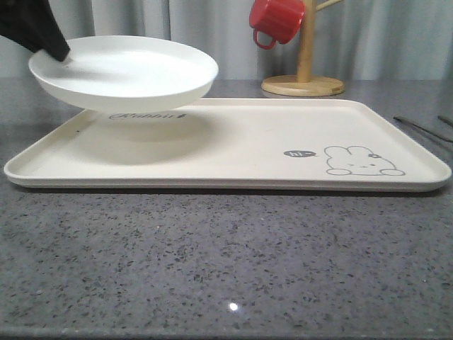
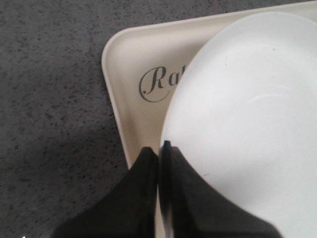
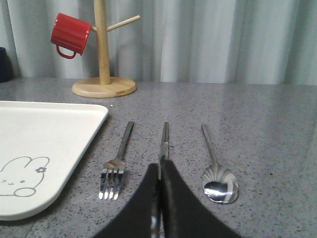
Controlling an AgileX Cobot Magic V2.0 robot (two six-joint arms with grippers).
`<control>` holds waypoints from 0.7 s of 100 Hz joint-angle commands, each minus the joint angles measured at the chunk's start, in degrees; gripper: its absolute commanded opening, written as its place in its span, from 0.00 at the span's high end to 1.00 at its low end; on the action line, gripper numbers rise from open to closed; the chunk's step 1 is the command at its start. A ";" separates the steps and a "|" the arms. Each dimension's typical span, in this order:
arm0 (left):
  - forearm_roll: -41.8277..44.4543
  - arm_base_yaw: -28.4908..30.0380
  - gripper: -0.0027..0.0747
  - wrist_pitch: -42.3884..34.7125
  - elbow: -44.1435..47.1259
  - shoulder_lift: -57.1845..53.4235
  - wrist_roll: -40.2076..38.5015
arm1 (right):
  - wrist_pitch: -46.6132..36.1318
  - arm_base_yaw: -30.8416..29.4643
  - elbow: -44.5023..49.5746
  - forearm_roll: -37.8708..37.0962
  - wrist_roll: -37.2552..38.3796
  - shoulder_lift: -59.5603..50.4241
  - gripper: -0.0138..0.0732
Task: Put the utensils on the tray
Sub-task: 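Lower the plate onto the tray end nearest the left gripper, release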
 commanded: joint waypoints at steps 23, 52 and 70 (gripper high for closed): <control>-2.75 -2.12 0.99 -1.74 -3.51 4.85 -1.19 | -4.96 -0.27 -1.01 0.18 -0.34 -1.29 0.92; -2.75 -2.12 0.99 -1.95 -3.64 7.67 -1.19 | -4.96 -0.27 -1.01 0.18 -0.34 -1.29 0.92; -2.99 -2.12 0.98 -1.95 -3.64 8.21 -1.19 | -4.96 -0.27 -1.01 0.18 -0.34 -1.29 0.92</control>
